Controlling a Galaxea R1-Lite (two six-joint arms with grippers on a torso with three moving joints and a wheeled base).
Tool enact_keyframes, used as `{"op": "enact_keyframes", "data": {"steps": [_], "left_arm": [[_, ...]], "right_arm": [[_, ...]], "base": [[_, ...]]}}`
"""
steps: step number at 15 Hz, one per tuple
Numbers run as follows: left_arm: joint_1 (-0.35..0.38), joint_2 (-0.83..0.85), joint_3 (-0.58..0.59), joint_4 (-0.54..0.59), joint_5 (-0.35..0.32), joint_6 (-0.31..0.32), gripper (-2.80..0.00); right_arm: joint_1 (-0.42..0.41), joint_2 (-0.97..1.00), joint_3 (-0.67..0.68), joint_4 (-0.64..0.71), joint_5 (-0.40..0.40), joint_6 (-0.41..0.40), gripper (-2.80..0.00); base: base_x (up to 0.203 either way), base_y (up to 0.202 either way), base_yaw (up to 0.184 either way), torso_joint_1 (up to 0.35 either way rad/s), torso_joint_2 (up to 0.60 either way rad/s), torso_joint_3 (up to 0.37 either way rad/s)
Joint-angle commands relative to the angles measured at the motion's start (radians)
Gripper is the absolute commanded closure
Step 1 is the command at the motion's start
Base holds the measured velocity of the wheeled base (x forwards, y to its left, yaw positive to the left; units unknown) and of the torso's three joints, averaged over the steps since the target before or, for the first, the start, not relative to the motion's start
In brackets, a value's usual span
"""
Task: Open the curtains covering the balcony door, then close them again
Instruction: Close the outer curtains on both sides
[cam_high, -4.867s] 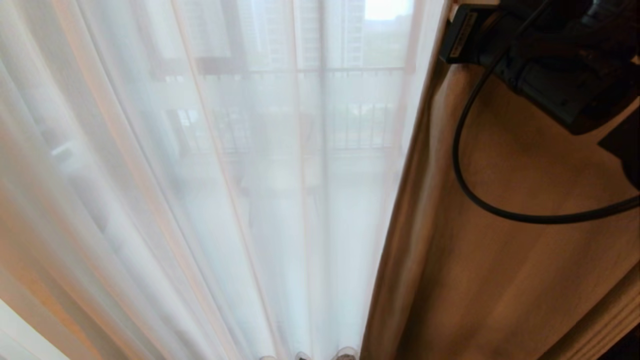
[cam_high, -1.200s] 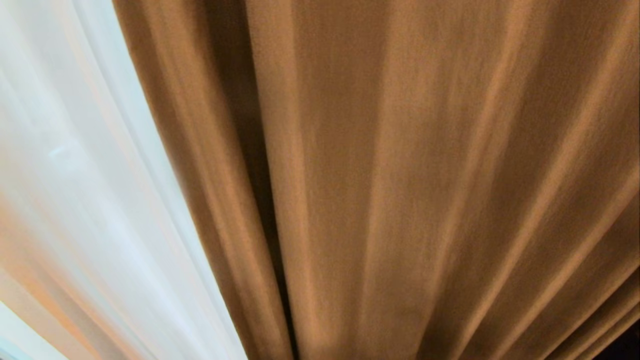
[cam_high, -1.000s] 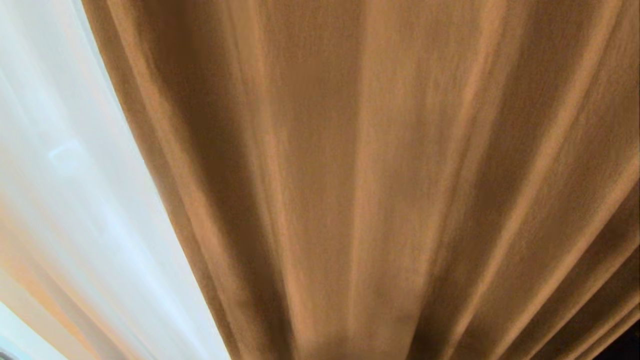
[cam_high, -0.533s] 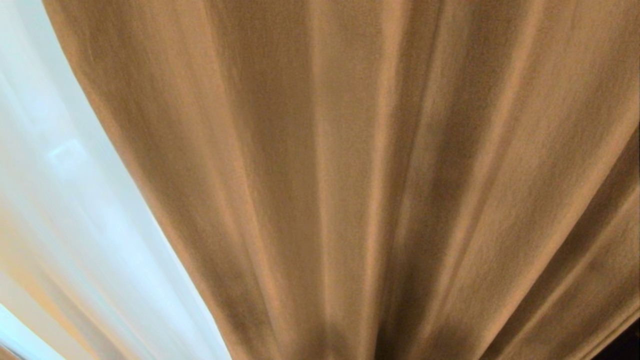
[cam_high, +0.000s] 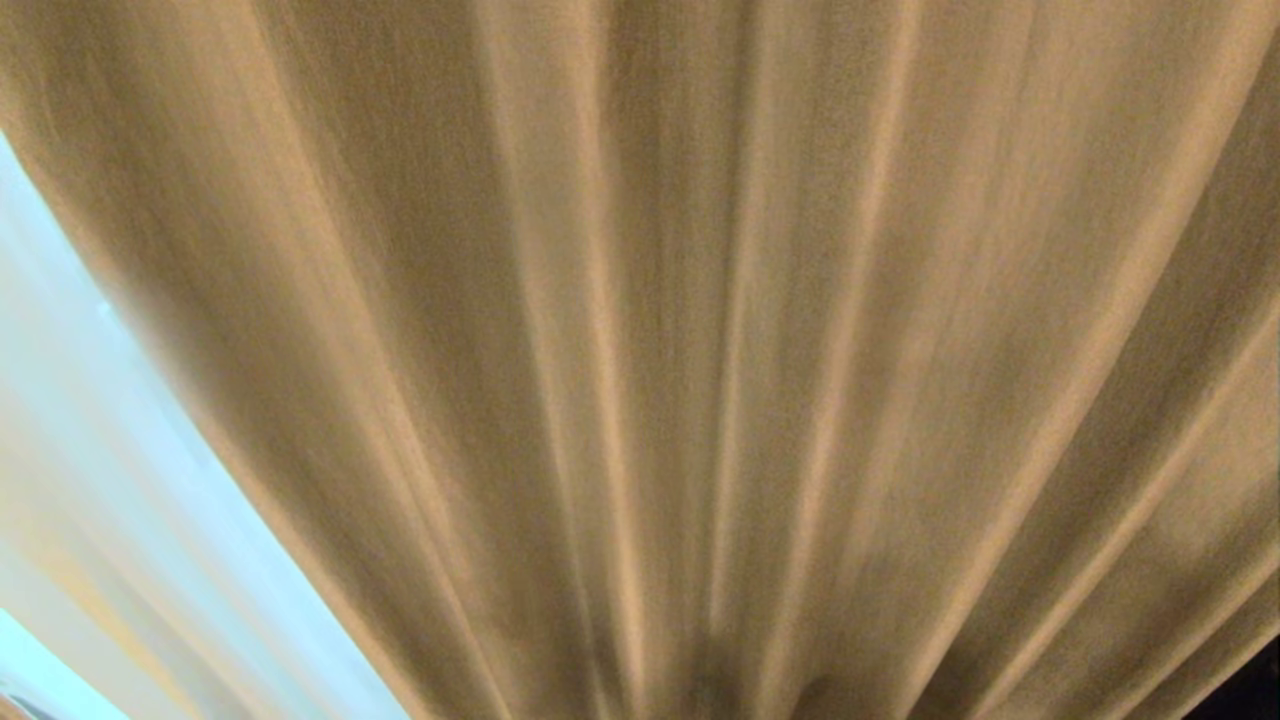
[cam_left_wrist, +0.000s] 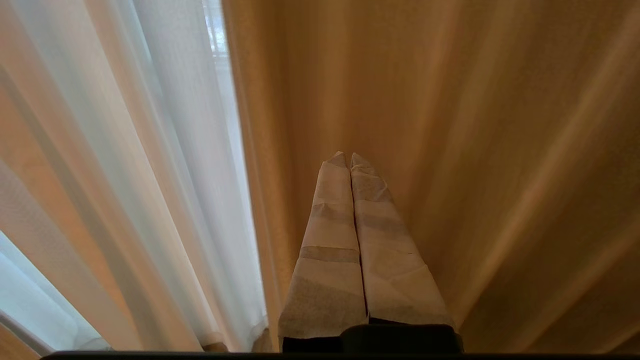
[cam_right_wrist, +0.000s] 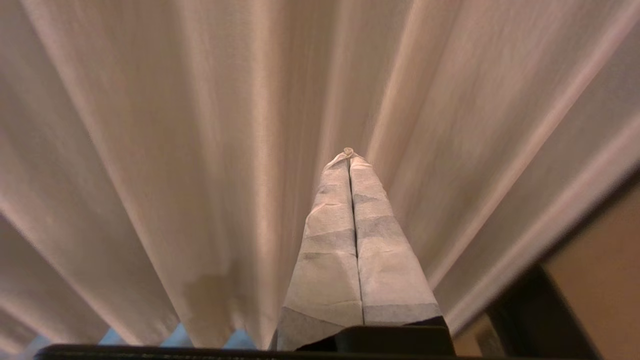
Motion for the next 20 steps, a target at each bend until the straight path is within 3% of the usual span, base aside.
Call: {"op": "enact_keyframes", "data": {"steps": [1,8,20], "left_arm": [[0.000,0.000,0.000,0.000,0.000,-0.001,0.00],[0.000,0.000,0.000,0.000,0.000,-0.001,0.00],[0.000,0.000,0.000,0.002,0.002,0.001,0.00]], "right_arm": [[0.002,-0.106,0.002,0.027,0.060,0.001,0.00],[0.002,-0.116,0.002,0.073,0.072,0.097,0.00],[0.002,-0.116,0.002,0.073,0.072,0.099,0.00]], "base": [[0.000,0.000,0.000,0.000,0.00,0.000],[0.000,0.000,0.000,0.000,0.00,0.000],[0.000,0.000,0.000,0.000,0.00,0.000]]}}
